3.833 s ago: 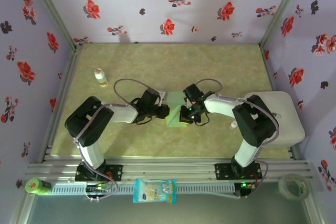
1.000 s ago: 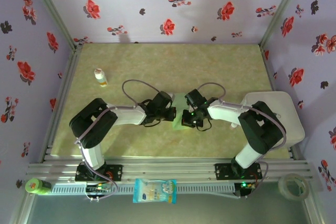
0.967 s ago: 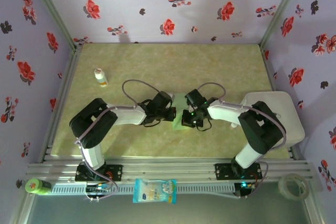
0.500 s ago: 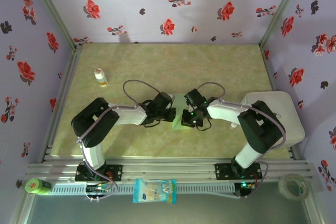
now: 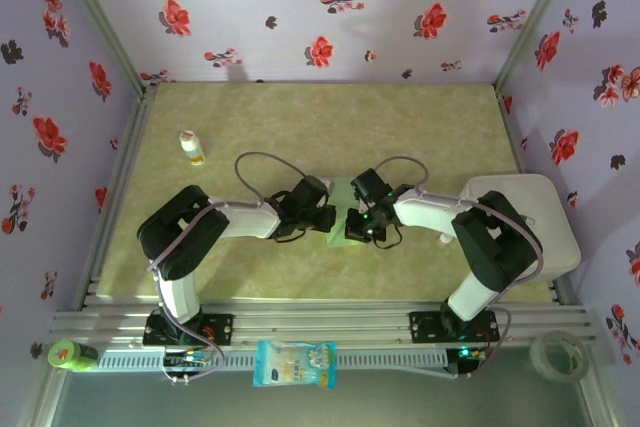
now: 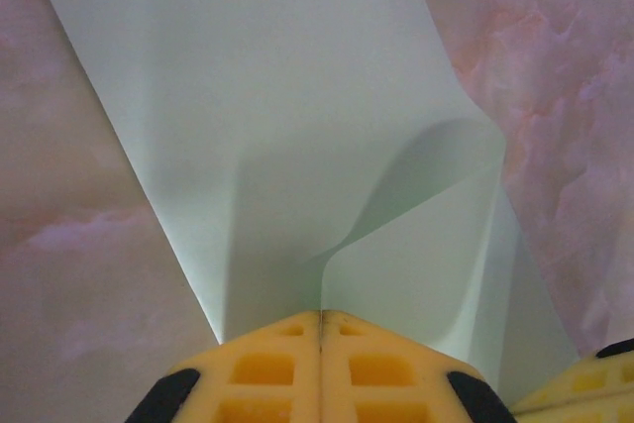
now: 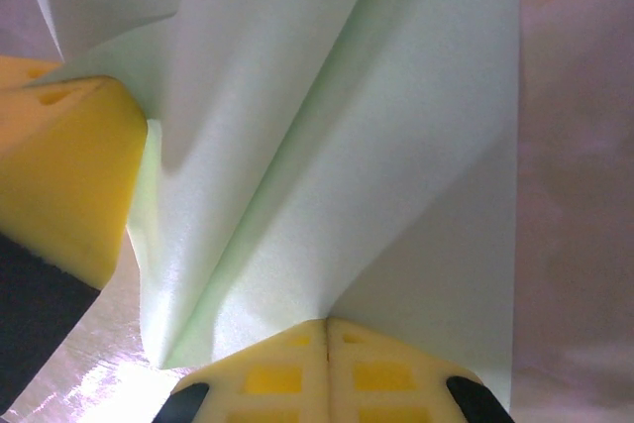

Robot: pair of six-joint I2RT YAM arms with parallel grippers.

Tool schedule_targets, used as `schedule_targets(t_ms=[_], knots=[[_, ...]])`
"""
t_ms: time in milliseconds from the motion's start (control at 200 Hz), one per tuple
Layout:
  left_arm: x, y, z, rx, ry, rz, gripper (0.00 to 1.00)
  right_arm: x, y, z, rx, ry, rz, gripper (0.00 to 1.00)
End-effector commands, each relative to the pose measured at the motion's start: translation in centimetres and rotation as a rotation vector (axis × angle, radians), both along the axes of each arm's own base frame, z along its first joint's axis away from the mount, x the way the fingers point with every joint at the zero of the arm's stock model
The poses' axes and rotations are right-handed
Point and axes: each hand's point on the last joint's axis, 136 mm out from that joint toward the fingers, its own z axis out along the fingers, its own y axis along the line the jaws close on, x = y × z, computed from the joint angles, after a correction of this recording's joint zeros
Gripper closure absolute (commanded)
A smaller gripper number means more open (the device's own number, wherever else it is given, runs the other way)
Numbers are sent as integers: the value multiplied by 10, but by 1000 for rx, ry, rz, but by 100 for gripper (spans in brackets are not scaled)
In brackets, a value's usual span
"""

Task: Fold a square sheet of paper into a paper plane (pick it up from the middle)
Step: Fold the triangle a second time at the center of the table.

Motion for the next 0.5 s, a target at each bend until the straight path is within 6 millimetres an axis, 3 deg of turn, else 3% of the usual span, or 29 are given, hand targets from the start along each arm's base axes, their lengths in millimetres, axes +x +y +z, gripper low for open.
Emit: schedule_targets(t_ms=[0,495], knots=[[-2,14,-20,67,8,4,94,-19,-22,-29,-121,77,18,99],[-3,19,-30,79,32,27,97,-15,-21,-25,-116,63,14,99]])
